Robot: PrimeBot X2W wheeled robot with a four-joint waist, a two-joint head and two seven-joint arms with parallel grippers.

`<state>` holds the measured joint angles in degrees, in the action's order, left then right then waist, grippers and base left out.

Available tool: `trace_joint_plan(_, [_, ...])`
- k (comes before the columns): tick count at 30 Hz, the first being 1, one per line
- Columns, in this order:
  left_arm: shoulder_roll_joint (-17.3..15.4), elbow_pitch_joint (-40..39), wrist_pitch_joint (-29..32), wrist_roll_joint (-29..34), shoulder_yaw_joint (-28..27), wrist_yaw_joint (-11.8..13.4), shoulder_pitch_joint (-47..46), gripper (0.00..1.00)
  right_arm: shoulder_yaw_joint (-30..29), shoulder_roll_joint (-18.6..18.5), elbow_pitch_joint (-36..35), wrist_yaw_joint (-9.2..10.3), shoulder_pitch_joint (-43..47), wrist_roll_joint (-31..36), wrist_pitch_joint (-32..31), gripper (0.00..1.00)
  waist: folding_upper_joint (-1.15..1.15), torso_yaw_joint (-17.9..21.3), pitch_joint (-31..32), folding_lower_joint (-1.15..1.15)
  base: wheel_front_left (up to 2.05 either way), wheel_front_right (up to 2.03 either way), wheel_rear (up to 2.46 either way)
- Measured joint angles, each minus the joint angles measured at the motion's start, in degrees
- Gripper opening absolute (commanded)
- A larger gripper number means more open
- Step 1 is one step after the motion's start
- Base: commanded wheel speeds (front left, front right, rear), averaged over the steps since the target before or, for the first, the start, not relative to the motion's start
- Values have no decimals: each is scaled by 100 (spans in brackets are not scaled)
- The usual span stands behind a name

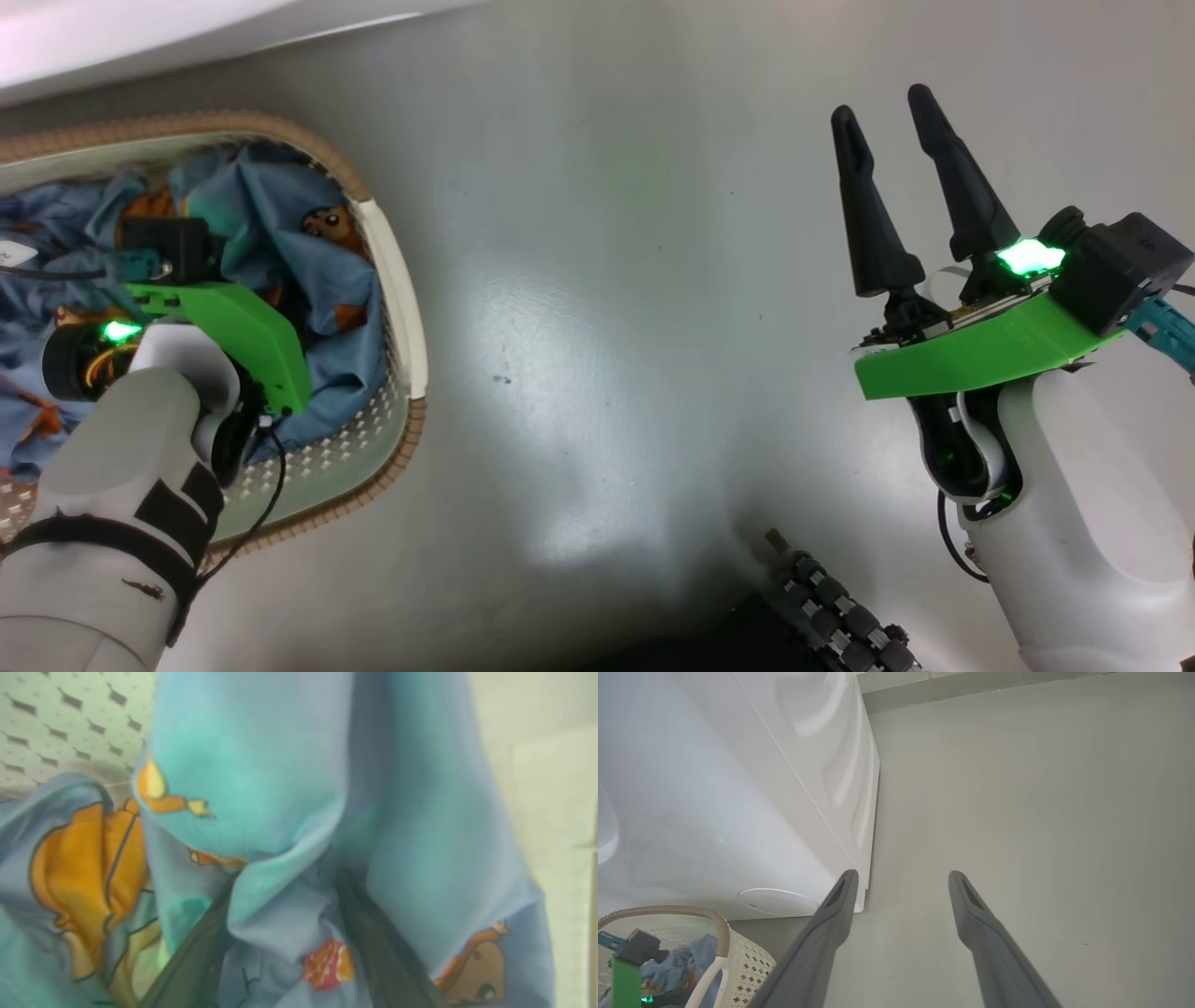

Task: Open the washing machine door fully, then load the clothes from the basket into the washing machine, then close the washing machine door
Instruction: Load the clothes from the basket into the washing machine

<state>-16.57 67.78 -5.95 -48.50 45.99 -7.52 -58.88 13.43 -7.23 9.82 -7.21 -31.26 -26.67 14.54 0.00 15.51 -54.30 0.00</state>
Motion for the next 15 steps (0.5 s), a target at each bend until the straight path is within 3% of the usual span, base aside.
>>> trace_joint_plan(7, [-11,105,465,-299,104,0,-15,100,42,22,0,-1,-4,0,0,100,0,98,-28,0,0,0,0])
trace_joint_plan(8, [-19,105,476,-313,124,0,-21,85,43,22,0,-1,-4,0,0,100,0,102,-27,0,0,0,0])
trace_joint_plan(10, [-34,110,493,-342,156,0,-35,34,41,22,0,-1,-4,0,0,100,0,104,-21,0,0,0,0])
trace_joint_plan(11, [-38,110,493,-350,172,0,-44,0,38,22,0,-1,-4,0,0,100,0,103,-16,0,0,0,0])
trace_joint_plan(15, [-46,82,434,-431,245,0,-55,0,22,22,4,-1,-4,0,0,100,0,96,23,0,0,0,0])
